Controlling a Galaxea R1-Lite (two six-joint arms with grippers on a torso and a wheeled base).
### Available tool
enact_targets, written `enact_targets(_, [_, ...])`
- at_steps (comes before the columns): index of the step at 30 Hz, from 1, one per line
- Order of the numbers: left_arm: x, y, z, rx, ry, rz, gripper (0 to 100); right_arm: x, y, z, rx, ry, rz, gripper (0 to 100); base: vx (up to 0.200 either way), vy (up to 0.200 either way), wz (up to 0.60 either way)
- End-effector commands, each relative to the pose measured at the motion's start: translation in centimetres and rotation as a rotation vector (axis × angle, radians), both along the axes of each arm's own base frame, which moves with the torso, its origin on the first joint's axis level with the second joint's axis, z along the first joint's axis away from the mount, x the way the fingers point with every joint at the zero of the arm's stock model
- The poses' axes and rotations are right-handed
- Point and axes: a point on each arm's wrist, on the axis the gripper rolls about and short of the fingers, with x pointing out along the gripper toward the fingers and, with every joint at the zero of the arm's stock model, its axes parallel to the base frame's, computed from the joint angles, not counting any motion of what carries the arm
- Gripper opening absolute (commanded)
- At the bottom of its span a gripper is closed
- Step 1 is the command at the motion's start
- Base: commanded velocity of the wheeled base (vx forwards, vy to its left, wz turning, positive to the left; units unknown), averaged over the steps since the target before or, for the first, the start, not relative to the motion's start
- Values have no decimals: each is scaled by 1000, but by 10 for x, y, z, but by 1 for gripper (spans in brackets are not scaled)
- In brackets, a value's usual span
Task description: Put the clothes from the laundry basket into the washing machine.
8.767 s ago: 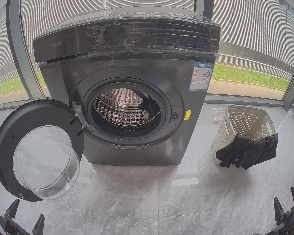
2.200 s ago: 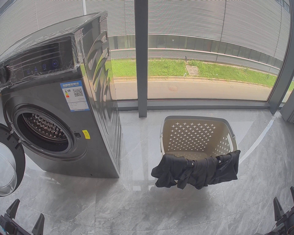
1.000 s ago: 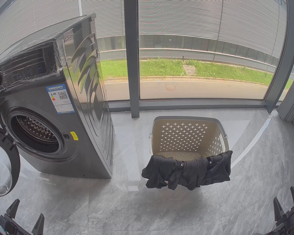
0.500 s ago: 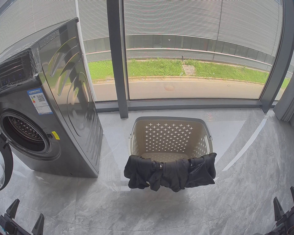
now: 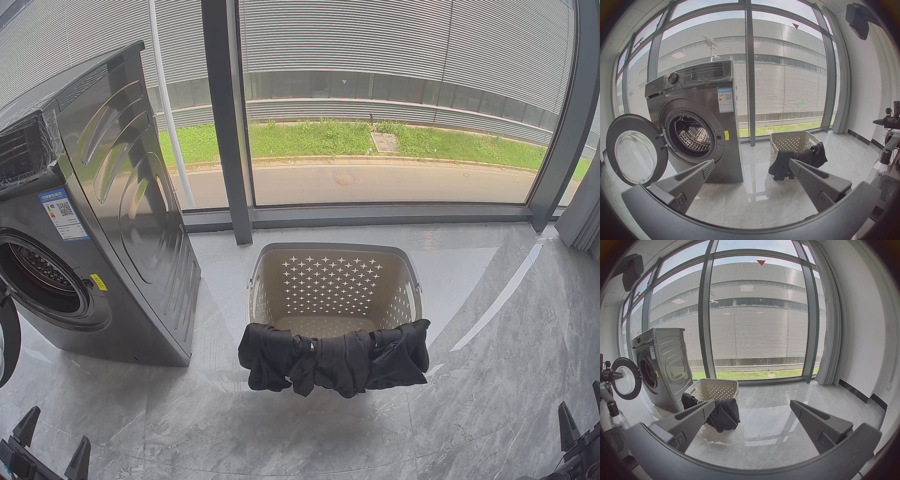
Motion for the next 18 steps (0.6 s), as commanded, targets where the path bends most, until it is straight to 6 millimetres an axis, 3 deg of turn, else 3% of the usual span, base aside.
enact_targets(1, [0, 0, -5, 0, 0, 1, 100, 0, 0, -5, 0, 1, 0, 100, 200, 0, 0])
enact_targets(9, [0, 0, -5, 1, 0, 0, 100, 0, 0, -4, 9, -7, 2, 100, 25, 0, 0])
enact_targets(11, [0, 0, -5, 1, 0, 0, 100, -4, 0, 12, 5, -92, 10, 100, 0, 0, 0])
enact_targets(14, [0, 0, -5, 1, 0, 0, 100, -20, 0, 54, 6, -238, 44, 100, 0, 0, 0])
enact_targets(18, [0, 0, -5, 1, 0, 1, 100, -8, 3, 76, 6, -67, 184, 100, 0, 0, 0])
